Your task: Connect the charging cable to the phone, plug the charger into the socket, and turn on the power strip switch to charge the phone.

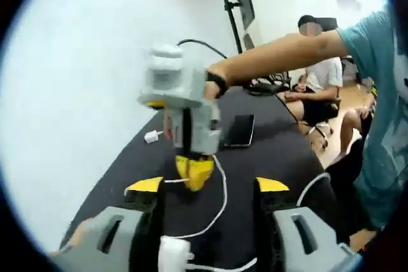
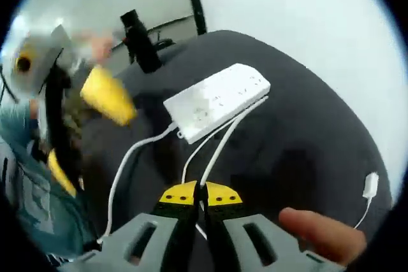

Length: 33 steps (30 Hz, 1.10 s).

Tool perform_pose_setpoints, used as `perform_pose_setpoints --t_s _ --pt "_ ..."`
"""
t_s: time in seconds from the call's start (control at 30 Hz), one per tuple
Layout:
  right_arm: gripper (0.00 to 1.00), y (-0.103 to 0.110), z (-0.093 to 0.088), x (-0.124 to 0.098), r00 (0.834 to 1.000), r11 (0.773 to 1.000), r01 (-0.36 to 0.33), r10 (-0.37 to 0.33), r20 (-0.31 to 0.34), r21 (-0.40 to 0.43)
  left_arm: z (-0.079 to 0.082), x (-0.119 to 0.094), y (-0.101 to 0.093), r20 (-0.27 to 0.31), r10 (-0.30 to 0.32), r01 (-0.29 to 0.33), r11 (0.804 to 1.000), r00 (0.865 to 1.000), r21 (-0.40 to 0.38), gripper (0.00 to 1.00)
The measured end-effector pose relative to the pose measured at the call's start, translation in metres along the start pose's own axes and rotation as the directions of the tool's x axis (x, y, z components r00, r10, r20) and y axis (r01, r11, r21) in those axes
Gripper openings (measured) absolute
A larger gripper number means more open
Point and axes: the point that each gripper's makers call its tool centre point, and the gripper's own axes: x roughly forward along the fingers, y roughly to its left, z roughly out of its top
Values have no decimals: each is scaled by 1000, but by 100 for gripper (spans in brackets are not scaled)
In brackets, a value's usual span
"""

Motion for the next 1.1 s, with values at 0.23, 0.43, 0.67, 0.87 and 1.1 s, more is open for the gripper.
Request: perform_pose_setpoints --t_s 0.23,0.43,0.67,0.87,1.1 --pt "2 28 -5 -19 998 987 -54 47 -49 -151 26 5 38 52 -89 91 995 995 -35 36" --pt "2 53 -12 -51 992 960 -106 83 -100 -257 15 20 2 7 -310 310 951 951 -25 41" --pt "2 51 -26 -63 983 953 -109 62 -170 -282 9 38 0 -108 -278 281 960 954 13 14" --pt "2 45 -22 -61 991 966 -73 43 -126 -249 4 29 -4 -172 -253 269 960 952 79 5" --pt "32 37 3 -53 984 998 -43 51 169 -46 6 8 -6 -173 -267 278 960 948 39 1"
